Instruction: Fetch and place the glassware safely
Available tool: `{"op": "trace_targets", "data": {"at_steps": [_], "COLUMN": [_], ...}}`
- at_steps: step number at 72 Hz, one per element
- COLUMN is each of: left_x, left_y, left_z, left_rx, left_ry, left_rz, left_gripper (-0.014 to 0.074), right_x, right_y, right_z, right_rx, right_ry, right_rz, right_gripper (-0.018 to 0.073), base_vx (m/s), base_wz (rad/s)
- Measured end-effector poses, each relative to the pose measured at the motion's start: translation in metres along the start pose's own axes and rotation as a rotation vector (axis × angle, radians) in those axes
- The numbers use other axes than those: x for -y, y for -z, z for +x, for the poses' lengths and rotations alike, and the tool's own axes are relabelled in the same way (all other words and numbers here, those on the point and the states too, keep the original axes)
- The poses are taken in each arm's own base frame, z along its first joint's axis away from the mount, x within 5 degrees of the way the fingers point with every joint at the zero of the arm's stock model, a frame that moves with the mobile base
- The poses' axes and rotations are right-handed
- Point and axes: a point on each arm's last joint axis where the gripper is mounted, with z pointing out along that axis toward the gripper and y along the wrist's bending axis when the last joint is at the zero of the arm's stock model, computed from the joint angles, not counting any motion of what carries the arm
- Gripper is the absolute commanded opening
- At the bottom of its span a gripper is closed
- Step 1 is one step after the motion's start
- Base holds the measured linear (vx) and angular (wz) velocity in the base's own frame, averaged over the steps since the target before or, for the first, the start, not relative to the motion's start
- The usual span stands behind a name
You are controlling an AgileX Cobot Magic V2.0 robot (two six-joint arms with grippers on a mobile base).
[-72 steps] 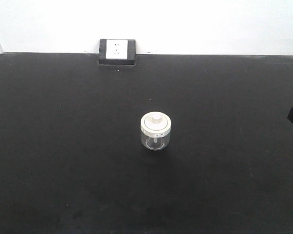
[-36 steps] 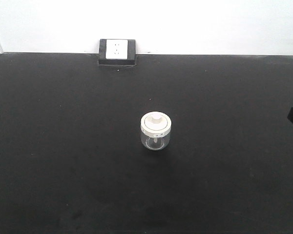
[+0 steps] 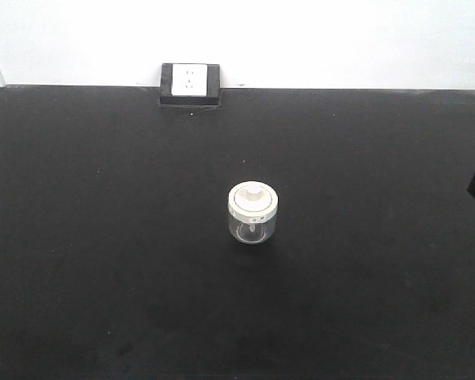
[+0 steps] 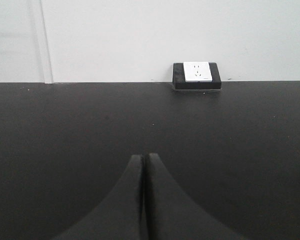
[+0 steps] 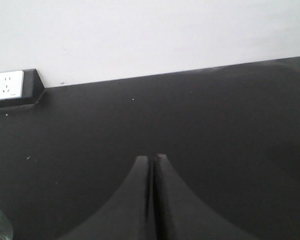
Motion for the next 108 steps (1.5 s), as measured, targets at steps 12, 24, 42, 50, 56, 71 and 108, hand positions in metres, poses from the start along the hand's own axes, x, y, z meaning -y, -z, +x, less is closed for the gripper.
{"op": "trace_targets", "data": {"at_steps": [12,24,42,50,56,71,108], "left_x": [0.0,0.0,0.0,0.0,0.0,0.0,0.0], "left_y": [0.0,0.0,0.0,0.0,0.0,0.0,0.0], "left_z": [0.0,0.0,0.0,0.0,0.0,0.0,0.0], "left_rx": [0.0,0.0,0.0,0.0,0.0,0.0,0.0], "left_ry": [0.0,0.0,0.0,0.0,0.0,0.0,0.0], "left_rz": [0.0,0.0,0.0,0.0,0.0,0.0,0.0], "left_gripper": [-0.0007,-0.0007,-0.0007,-0.0007,-0.0007,-0.0007,-0.0007], "right_x": [0.0,0.001,0.003,0.003,0.002,-0.003,-0.009], "right_y": [0.002,0.013,0.038,0.049,0.056,0.073,0.086], "right_z": [0.005,0.019,0.036,0.04,0.043,0.043,0.049], "right_rx": [-0.008,-0.01,0.027,0.067,0.093,0.175,0.158], "right_ry": [0.002,0.011,0.043,0.029,0.035,0.076,0.159], "right_rz": [0.001,0.004,0.026,0.025,0.022,-0.016,-0.078], "right_gripper": [-0.0003,-0.0003,-0.0003,-0.0003,-0.0003,-0.0003,-0.0003], "base_vx": [0.0,0.0,0.0,0.0,0.0,0.0,0.0], "base_wz": [0.0,0.0,0.0,0.0,0.0,0.0,0.0]}}
